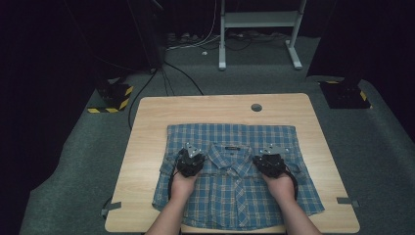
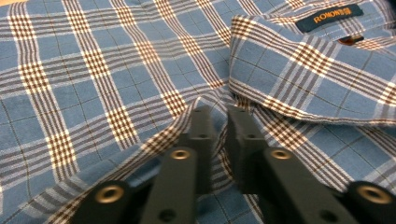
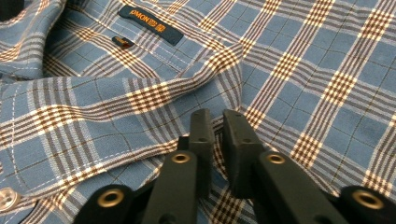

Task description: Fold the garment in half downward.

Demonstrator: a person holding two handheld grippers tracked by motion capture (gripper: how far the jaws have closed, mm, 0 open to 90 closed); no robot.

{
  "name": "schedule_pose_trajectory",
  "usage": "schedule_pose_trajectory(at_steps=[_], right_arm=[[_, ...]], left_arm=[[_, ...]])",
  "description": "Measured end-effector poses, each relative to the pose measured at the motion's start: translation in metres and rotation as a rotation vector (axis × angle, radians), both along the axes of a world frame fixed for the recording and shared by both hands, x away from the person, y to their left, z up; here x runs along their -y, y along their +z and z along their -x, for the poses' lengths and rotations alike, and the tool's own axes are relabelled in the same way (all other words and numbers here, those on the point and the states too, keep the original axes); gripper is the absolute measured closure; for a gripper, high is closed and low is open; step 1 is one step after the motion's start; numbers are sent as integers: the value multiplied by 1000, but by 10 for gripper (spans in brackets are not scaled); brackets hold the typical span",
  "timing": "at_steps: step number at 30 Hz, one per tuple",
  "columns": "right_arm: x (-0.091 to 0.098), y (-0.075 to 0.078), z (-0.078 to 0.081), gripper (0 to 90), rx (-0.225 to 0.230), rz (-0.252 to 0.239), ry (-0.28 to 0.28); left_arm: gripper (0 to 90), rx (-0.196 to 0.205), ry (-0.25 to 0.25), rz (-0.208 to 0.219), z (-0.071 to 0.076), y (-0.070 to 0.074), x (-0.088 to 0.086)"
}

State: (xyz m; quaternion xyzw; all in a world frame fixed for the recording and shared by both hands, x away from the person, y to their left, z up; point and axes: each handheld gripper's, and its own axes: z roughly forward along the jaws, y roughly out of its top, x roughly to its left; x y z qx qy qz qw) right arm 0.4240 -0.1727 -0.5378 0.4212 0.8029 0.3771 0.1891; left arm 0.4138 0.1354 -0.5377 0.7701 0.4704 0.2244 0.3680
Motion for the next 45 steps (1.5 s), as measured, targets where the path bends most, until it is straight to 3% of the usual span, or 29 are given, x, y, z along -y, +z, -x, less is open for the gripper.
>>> schedule_pose_trajectory(at_steps=[4,12,18,26,41,43,45], right_arm=[[2,4,2,868,23,4,2],[3,11,11,870,58,-19,10],[5,18,25,870,98,-50,15],[5,24,42,869,127,-62,26],[7,19,70,869,125,-74,48],[6,19,73,870,131,-70,55],[6,18,76,870,134,-72,59]], left_arm=[[857,-4,4,21,1,3,-2],[861,33,-2,54,12,14,-5],[852,49,-2,88,26,14,-8],[847,38,-15,125,39,12,-10],[841,39,-22,139,62,17,-11],[823,56,-10,127,62,22,-13],[740,74,13,107,59,28,-14]])
